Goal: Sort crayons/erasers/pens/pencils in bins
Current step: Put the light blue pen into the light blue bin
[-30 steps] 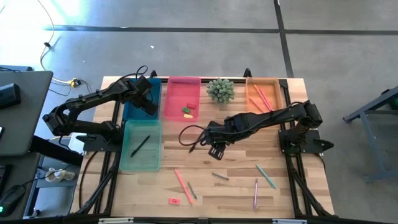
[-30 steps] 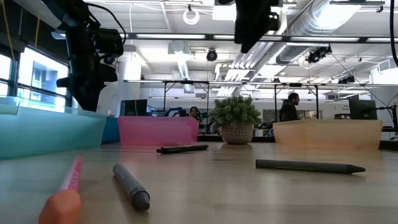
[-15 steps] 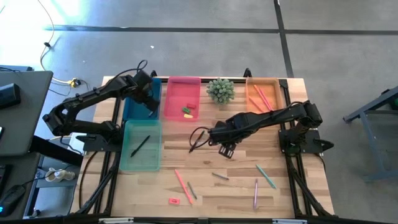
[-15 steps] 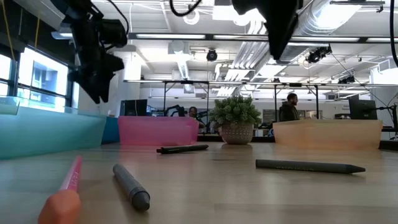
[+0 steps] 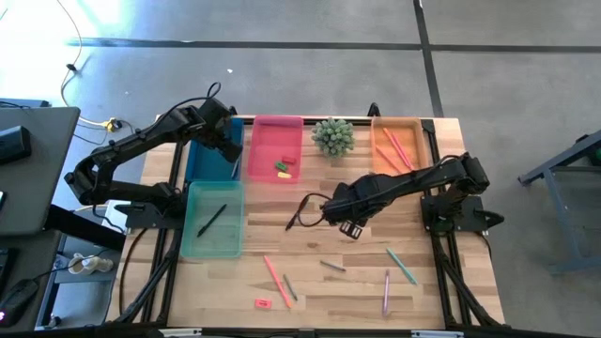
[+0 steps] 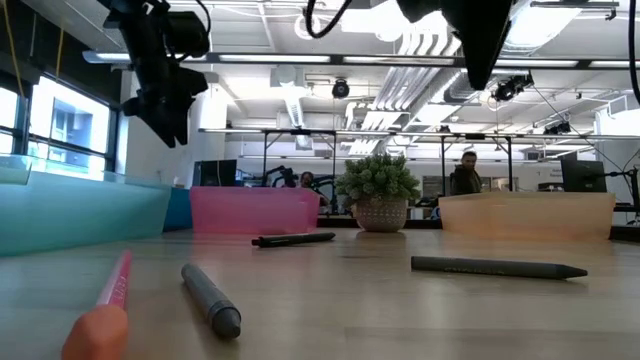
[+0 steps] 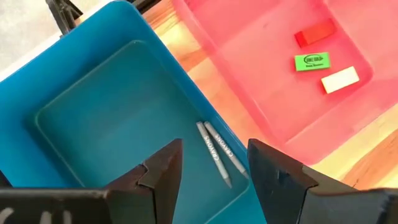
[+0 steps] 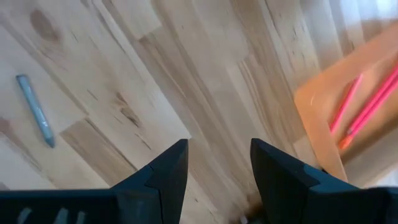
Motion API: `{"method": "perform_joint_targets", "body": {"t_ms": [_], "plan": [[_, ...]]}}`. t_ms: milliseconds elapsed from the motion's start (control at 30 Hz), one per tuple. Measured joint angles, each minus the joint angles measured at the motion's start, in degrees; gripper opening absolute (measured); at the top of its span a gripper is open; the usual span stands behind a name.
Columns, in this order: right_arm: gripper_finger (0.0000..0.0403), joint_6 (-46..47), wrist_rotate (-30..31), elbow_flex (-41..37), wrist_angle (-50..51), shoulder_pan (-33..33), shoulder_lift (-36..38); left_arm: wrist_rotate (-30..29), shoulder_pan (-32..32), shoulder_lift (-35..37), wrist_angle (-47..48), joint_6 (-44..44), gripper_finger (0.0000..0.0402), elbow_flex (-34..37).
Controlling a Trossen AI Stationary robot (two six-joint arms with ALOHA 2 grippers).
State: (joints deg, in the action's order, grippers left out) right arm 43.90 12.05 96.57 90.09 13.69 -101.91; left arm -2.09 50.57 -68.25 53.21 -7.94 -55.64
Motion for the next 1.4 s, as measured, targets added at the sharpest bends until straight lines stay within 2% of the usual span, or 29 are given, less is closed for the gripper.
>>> {"method": "perform_joint_targets", "body": {"t_ms": [167, 367, 700, 967, 1400], "plan": [[0.0167, 3.6, 1.4, -4.7, -1.0, 1.2, 2.7, 0.0, 0.0, 0.0, 0.0, 0.7, 0.0168, 0.0], [0.0167, 13.4, -2.1, -15.3, -6.0, 2.5, 9.1, 0.0, 0.0, 0.0, 0.0, 1.2, 0.0168, 0.0], [0.0167, 28.0, -6.6, -25.7, -14.7, 7.9, 16.2, 2.0, -0.9, 0.0, -0.2, -2.4, 0.0168, 0.0], [0.0167, 38.2, -11.5, -29.6, -17.8, 16.6, 16.9, 2.9, -5.7, 0.0, -1.7, -6.5, 0.0168, 0.0], [0.0167, 50.9, -14.4, -36.1, -25.8, 28.3, 16.9, 2.9, -14.6, 3.9, -6.1, -15.9, 0.0168, 0.0]]}}
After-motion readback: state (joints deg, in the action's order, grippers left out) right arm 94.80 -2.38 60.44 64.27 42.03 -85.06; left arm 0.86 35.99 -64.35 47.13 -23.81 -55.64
